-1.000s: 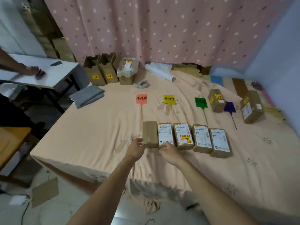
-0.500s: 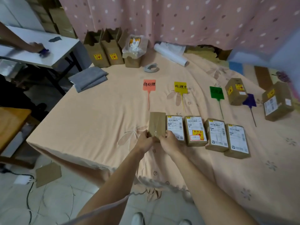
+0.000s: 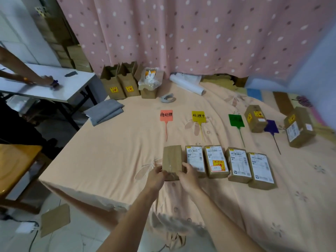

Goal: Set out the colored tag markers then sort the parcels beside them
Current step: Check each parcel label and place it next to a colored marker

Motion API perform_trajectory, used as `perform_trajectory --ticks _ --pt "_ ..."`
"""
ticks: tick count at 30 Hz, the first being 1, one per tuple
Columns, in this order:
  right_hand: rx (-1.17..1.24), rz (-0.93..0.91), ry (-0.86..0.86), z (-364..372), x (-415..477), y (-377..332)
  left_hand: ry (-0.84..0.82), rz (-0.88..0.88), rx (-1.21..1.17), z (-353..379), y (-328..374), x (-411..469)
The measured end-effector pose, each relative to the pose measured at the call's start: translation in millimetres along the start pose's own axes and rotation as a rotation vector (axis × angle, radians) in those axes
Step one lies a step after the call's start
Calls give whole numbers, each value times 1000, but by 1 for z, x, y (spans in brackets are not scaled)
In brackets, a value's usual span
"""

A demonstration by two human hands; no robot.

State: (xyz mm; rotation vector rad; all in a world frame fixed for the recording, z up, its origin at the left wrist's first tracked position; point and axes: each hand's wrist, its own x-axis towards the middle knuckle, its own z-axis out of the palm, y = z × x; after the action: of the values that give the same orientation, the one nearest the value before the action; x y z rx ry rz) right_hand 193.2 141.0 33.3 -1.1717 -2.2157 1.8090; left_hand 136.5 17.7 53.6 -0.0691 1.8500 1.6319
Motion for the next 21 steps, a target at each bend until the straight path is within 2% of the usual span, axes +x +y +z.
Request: perform_trajectory --ticks 6,12,17,21 --pt "79 -250 112 -47 -18 -69 92 154 -57 18 77 -19" --pt "254 -494 137 -111 -49 -151 31 325 -172 44 164 -56" --pt "423 -592 106 -153 -77 -182 -67 428 -264 61 205 -83" --pt "509 -561 47 -172 -87 -185 -96 481 -289 76 217 -98"
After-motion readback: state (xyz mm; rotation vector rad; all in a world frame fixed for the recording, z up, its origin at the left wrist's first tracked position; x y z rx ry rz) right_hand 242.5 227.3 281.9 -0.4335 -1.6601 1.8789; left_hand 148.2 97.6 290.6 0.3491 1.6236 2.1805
